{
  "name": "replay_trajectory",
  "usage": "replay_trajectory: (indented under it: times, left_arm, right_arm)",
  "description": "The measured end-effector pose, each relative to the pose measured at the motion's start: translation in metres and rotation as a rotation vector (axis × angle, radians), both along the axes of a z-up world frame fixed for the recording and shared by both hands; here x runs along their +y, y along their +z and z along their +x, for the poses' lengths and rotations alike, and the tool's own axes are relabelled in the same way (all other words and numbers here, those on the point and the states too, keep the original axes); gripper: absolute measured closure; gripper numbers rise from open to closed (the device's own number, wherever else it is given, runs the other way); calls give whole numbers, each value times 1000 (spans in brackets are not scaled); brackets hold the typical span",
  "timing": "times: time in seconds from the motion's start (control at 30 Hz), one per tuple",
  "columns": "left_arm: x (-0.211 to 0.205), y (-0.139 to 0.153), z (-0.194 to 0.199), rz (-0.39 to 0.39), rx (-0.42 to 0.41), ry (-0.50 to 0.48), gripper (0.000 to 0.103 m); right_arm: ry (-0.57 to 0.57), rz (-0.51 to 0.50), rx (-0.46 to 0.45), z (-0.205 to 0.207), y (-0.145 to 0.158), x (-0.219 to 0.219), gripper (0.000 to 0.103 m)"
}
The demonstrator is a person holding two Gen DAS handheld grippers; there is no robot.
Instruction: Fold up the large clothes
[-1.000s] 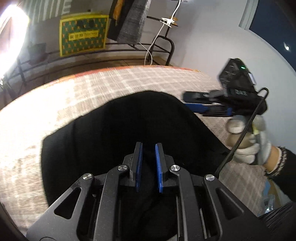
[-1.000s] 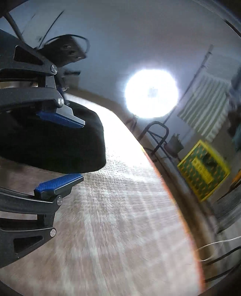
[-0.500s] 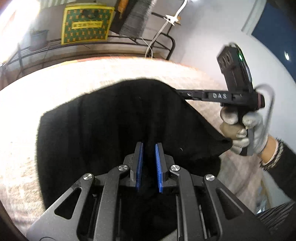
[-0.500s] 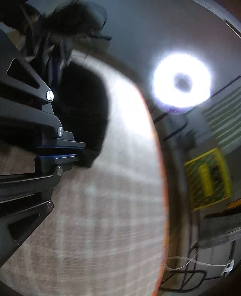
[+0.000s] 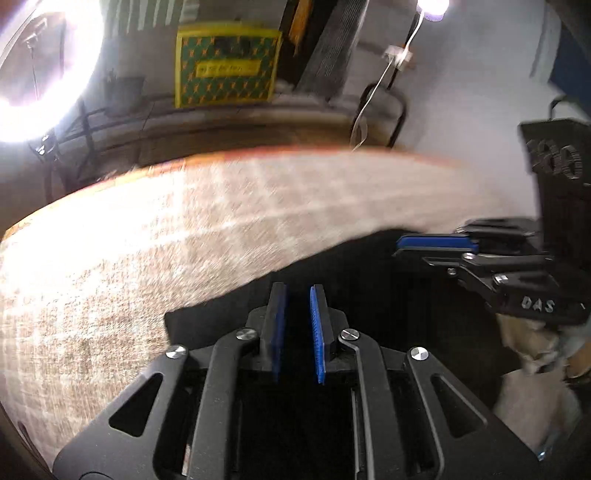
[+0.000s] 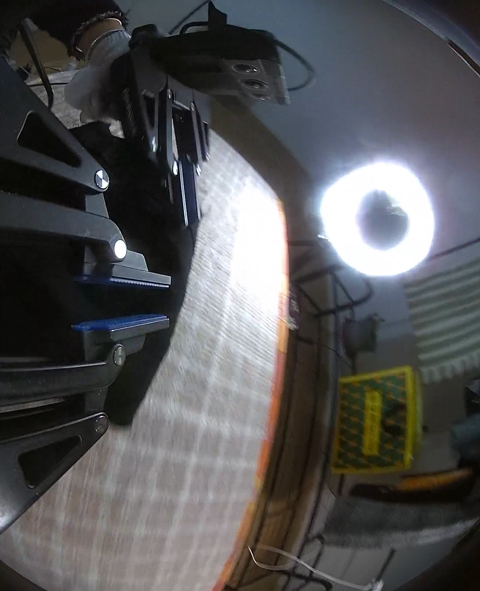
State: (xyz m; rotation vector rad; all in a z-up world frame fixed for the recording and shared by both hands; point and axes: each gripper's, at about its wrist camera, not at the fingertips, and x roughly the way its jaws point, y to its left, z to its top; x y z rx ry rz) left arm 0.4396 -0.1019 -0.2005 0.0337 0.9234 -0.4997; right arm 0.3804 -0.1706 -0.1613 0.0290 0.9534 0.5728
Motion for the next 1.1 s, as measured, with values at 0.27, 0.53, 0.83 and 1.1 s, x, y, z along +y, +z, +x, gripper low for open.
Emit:
replay_trajectory:
  times: [0.27,0.53,0.83,1.1]
  left_arm:
    - [14,-3,-1,-27,-2,27,91]
    - [48,33,-79,-112,-5,-10,91]
    - [29,16,-114,-16,54,-64,91]
    - [25,-5,-97,-41,101,-32,91]
  right_arm:
    - [-17,-84,24,-6,-13,-7,89]
    - [55,-10,-23,-93,28,-18,73]
    - [143,-383,-194,-140,12,16,55]
    - [173,-557,-260,-129,-6,37,97]
